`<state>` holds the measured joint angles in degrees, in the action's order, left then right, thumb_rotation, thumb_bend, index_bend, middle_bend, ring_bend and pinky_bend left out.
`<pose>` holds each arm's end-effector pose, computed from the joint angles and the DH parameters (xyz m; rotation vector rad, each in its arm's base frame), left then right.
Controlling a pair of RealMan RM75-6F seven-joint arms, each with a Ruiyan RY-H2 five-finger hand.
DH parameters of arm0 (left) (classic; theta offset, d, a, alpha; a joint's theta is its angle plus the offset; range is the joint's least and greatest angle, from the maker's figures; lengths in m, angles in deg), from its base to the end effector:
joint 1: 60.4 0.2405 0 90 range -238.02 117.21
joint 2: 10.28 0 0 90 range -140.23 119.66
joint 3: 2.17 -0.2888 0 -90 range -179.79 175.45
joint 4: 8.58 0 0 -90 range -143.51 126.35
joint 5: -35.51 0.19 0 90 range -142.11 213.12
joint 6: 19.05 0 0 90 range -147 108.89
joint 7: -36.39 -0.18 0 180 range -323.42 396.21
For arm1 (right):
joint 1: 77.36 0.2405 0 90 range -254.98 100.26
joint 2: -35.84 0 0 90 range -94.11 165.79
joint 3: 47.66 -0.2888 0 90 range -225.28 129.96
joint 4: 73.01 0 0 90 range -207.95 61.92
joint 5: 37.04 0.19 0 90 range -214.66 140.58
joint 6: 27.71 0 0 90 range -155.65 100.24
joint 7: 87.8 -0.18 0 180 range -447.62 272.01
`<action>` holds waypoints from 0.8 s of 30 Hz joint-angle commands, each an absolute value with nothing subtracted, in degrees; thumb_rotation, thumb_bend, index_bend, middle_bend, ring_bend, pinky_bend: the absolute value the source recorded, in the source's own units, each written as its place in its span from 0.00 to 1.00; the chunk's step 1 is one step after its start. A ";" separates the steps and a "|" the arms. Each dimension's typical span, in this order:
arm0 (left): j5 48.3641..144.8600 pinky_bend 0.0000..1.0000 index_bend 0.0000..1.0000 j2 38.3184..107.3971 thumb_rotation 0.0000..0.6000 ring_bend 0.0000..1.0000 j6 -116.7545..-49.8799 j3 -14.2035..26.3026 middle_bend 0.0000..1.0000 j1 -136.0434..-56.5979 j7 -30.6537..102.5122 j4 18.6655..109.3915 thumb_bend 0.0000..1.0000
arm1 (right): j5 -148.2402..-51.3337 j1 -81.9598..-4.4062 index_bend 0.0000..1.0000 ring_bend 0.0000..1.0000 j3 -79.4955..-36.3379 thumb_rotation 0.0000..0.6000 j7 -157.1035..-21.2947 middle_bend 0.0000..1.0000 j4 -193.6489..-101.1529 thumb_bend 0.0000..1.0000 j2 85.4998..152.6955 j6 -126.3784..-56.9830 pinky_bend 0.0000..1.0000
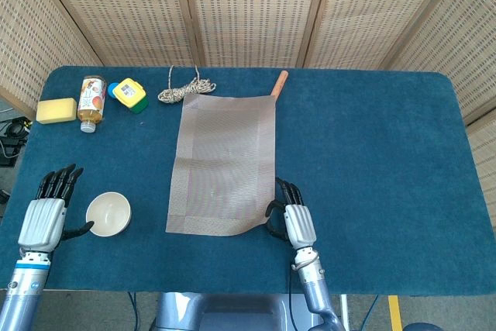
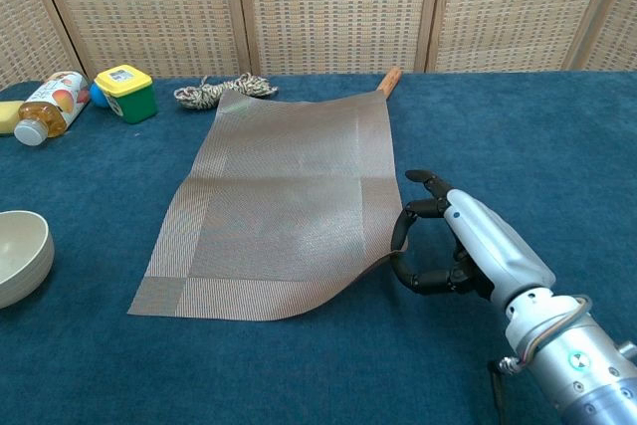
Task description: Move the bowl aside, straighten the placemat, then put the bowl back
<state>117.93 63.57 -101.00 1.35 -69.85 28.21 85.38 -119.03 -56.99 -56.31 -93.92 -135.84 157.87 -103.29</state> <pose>-0.3069 0.2433 0.1263 -1.4106 -0.9659 -0.9494 -0.1778 -0.2798 -0.1248 1.3310 -1.4025 1.3944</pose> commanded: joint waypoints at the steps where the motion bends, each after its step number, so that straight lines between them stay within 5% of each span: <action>1: 117.93 0.00 0.00 63.56 1.00 0.00 -100.99 1.36 0.00 -69.85 28.24 85.38 0.05 | -119.05 -57.01 0.71 0.00 -56.32 1.00 -93.92 0.14 -135.88 0.56 157.89 -103.35 0.00; 13: 117.83 0.00 0.00 63.57 1.00 0.00 -100.90 1.44 0.00 -69.86 28.34 85.30 0.05 | -119.40 -57.33 0.72 0.00 -56.12 1.00 -93.95 0.14 -137.05 0.56 157.33 -103.96 0.00; 24: 118.40 0.00 0.00 63.63 1.00 0.00 -101.45 1.31 0.00 -69.71 27.84 85.61 0.05 | -122.98 -61.25 0.74 0.00 -51.84 1.00 -93.36 0.15 -146.06 0.54 150.21 -109.39 0.00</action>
